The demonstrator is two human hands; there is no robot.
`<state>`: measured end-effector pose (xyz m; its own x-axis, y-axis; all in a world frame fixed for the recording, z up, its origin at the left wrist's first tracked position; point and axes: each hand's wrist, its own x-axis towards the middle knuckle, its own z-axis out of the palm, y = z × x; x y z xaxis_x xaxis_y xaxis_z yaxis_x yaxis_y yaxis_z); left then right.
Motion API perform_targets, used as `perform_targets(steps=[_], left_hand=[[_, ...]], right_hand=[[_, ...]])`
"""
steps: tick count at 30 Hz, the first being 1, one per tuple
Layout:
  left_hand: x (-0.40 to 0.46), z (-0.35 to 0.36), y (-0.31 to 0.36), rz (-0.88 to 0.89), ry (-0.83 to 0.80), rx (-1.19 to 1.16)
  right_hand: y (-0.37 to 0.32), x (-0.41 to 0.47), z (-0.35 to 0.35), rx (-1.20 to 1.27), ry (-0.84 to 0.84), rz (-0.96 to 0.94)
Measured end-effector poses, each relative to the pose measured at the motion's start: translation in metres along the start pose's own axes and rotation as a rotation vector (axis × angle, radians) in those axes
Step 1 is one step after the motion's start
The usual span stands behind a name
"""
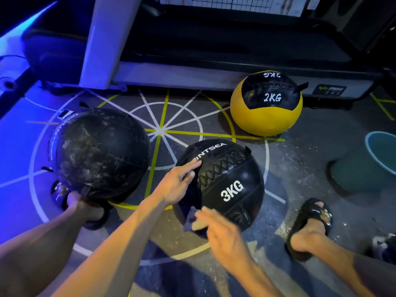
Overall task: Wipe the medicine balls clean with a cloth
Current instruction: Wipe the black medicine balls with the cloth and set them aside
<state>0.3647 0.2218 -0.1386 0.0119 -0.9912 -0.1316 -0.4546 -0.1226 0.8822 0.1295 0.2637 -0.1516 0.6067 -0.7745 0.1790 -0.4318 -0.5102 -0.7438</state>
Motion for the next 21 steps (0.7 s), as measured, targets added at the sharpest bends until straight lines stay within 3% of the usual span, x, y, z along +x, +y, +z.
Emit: perform_targets(steps=[3, 6, 11, 14, 19, 21], left_hand=[[0.004, 0.001, -0.002, -0.023, 0.005, 0.006], [0.007, -0.001, -0.004, -0.069, -0.018, -0.036], [0.002, 0.004, 0.004, -0.023, -0.011, 0.017], [-0.005, -0.001, -0.001, -0.004, 0.010, 0.139], [-0.036, -0.001, -0.011, -0.137, 0.280, 0.465], [-0.051, 0.006, -0.007, -0.144, 0.262, 0.486]], right_hand=[[-0.015, 0.042, -0.058, 0.087, 0.317, 0.263], [-0.010, 0.072, -0.080, 0.027, 0.503, 0.213], [0.012, 0.031, 0.000, -0.207, 0.088, -0.225], [0.023, 0.006, 0.012, -0.265, -0.079, -0.377], [0.019, 0.004, -0.006, -0.240, -0.154, -0.264], [0.015, 0.005, -0.012, -0.206, -0.144, -0.215]])
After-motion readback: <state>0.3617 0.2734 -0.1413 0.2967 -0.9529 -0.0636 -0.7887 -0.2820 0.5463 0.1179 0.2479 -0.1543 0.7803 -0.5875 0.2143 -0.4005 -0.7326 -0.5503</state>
